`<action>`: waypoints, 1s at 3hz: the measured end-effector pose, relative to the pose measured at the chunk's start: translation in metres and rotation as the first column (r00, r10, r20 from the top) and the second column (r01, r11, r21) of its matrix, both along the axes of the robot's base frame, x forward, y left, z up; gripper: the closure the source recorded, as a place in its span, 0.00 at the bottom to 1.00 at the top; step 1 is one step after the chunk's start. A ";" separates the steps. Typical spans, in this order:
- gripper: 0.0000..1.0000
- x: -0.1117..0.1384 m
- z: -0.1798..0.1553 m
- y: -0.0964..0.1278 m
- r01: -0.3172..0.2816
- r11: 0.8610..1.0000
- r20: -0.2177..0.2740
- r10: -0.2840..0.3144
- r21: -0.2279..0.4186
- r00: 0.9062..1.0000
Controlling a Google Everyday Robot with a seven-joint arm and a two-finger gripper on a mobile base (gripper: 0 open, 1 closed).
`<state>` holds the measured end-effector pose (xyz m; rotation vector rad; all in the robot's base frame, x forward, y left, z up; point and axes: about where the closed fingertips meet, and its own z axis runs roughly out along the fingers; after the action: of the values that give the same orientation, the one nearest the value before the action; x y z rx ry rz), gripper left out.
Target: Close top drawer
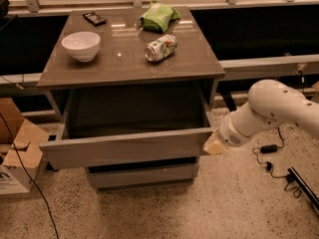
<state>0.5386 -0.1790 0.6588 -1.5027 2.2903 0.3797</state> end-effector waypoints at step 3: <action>1.00 0.028 0.001 0.013 -0.016 1.000 0.054 0.016 0.000 0.998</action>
Offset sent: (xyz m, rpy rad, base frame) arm 0.1579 0.0720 0.0112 0.0010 -0.2849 0.0789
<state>0.5667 -0.1663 0.6598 -1.5140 2.2374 0.3401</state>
